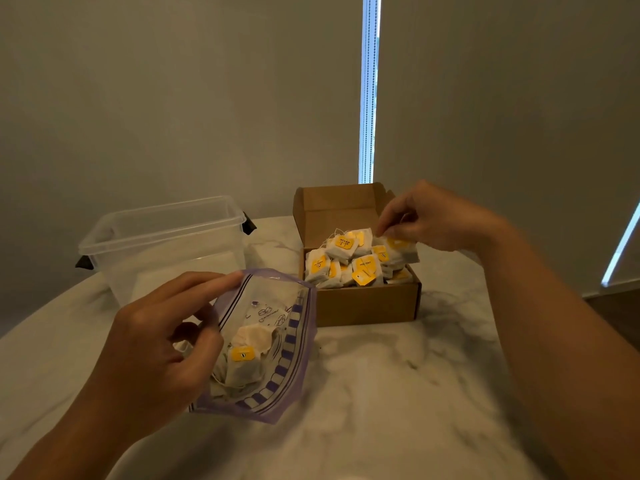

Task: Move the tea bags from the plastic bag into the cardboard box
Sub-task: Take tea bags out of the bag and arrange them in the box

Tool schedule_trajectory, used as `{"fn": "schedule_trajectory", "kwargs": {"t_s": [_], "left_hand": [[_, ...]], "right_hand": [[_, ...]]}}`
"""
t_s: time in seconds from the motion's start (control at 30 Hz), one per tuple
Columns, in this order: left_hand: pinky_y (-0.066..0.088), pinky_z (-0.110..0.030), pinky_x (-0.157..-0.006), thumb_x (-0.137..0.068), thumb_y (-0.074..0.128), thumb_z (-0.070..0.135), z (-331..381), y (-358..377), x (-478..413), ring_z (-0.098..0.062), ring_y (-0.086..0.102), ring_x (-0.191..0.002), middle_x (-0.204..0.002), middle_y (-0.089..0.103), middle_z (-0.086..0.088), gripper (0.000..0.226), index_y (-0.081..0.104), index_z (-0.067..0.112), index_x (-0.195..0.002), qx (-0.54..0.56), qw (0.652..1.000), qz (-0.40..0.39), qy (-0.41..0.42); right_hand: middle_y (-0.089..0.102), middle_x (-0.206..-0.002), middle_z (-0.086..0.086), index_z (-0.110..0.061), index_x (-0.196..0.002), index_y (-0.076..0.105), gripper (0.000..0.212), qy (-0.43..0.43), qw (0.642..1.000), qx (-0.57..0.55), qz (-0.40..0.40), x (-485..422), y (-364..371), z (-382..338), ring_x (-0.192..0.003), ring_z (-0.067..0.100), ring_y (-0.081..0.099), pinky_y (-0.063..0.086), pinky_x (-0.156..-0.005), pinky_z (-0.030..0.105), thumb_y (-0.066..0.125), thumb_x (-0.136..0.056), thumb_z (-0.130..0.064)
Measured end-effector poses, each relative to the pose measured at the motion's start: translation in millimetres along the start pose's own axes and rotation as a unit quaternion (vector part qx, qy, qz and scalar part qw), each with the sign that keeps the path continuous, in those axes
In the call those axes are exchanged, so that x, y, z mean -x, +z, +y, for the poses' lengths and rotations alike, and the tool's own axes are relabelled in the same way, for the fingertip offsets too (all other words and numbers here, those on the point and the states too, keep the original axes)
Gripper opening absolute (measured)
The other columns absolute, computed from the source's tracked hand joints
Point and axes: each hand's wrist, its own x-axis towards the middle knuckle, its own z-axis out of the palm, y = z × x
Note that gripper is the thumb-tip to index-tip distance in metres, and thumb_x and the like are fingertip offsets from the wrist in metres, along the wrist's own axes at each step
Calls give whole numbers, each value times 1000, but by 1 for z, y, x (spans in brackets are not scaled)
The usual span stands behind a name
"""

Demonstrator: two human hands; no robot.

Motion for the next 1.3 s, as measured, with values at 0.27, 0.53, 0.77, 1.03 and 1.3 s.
{"fn": "schedule_trajectory", "kwargs": {"t_s": [0.27,0.53,0.77,1.03,1.3], "left_hand": [[53,-23,-51,-82,46,23,0,0,0,-8,61,-75,-104,61,21,45,64,17,-123,13,1000,3,-3],[54,-22,-51,-84,45,25,-2,-1,0,-5,61,-78,-106,60,24,44,62,18,-124,5,1000,-3,-4],[53,-20,-51,-83,45,24,0,0,0,-5,61,-73,-103,60,24,44,64,16,-123,3,1000,0,-1],[53,-19,-53,-83,45,23,1,0,0,-5,61,-73,-103,60,23,45,65,15,-122,1,1000,0,-1],[55,-22,-54,-84,45,24,2,-1,-1,-9,62,-80,-109,63,11,47,64,9,-124,-4,1000,-12,-6]], "right_hand": [[68,-92,-11,-19,-97,75,15,5,998,37,-46,-25,19,15,-87,6,65,53,-70,18,69,-87,-8],[69,-89,-6,-16,-95,74,22,49,997,31,55,-23,36,31,-81,7,64,51,-66,18,82,-75,-15],[66,-82,-10,-17,-93,75,17,62,996,12,62,-15,34,29,-77,5,65,54,-66,19,81,-77,-14],[61,-76,-16,-16,-97,75,13,58,993,12,105,-9,29,24,-75,4,63,50,-66,18,72,-85,-11],[69,-76,-13,-23,-88,75,8,27,984,-67,165,20,29,-5,-72,4,68,58,-71,26,75,-84,-17]]}}
